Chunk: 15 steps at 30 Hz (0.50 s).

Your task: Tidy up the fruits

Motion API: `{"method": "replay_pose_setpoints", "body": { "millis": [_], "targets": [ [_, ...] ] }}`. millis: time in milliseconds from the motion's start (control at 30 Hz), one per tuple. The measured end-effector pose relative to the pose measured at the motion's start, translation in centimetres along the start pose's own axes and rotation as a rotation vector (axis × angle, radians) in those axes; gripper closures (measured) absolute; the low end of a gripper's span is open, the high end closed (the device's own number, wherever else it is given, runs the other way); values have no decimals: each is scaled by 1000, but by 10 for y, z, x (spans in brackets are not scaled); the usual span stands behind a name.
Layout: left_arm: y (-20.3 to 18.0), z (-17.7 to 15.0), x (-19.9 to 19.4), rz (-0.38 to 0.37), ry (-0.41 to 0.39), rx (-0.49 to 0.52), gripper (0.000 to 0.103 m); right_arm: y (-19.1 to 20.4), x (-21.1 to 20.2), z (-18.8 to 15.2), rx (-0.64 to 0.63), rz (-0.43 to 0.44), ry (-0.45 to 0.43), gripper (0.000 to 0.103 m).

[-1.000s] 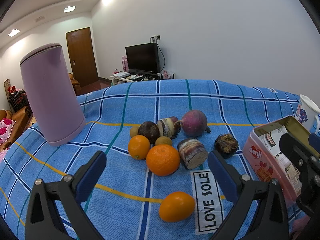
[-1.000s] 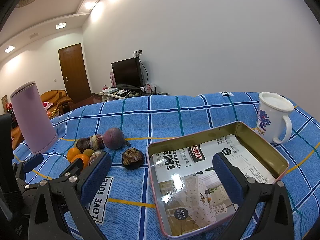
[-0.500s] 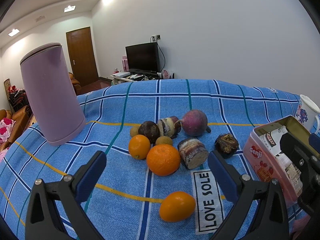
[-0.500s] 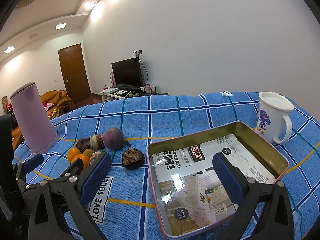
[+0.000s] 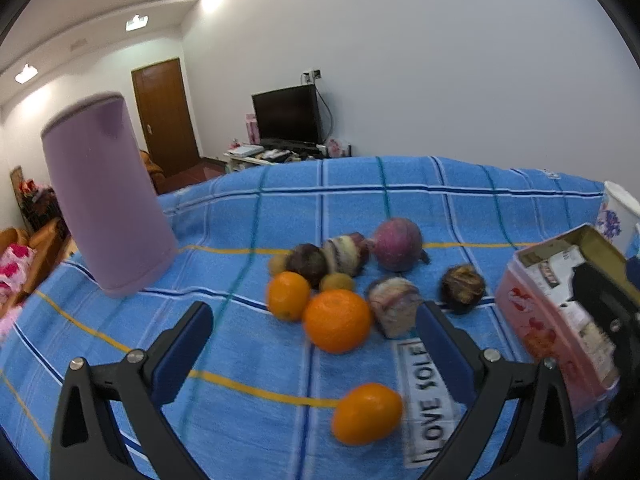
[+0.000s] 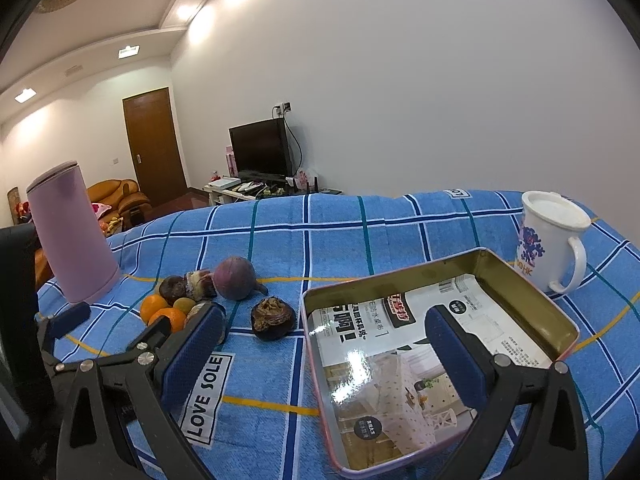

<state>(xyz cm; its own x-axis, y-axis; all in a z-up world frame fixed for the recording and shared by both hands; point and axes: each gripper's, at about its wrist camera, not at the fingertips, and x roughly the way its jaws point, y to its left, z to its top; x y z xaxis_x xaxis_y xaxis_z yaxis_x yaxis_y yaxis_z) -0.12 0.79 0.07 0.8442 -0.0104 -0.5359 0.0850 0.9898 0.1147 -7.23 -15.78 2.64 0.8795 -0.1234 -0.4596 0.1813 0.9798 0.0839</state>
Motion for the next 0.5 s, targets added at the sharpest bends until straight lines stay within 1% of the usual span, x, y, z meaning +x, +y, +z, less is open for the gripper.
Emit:
{"method": "replay_pose_setpoints", "body": {
  "millis": [67, 100, 133, 167, 233, 267, 333, 367, 433, 467, 500],
  "targets": [
    [16, 5, 1, 36, -10, -25, 0, 0, -3, 1, 2, 18, -9, 6],
    [24, 7, 2, 49, -11, -41, 0, 0, -4, 1, -2, 27, -13, 16],
    [37, 10, 4, 80, -12, -65, 0, 2, -5, 1, -10, 38, -14, 27],
    [46, 10, 5, 118, -13, -82, 0, 5, -5, 1, -20, 54, -10, 34],
    [65, 12, 9, 218, -16, -98, 1, 11, 1, 0, -42, 117, 29, 66],
    [74, 12, 11, 267, -17, -102, 1, 15, 4, -2, -51, 152, 54, 68],
    [86, 12, 13, 299, -5, -121, 1, 25, 10, -6, -66, 244, 108, 68],
    [92, 12, 14, 289, 8, -140, 1, 31, 14, -7, -70, 326, 143, 68],
    [99, 11, 18, 263, 33, -175, 1, 44, 19, -11, -71, 446, 199, 68],
    [100, 11, 20, 253, 44, -187, 1, 54, 21, -12, -82, 497, 225, 68],
    [100, 10, 21, 248, 48, -185, 1, 64, 23, -14, -106, 526, 247, 66]
  ]
}}
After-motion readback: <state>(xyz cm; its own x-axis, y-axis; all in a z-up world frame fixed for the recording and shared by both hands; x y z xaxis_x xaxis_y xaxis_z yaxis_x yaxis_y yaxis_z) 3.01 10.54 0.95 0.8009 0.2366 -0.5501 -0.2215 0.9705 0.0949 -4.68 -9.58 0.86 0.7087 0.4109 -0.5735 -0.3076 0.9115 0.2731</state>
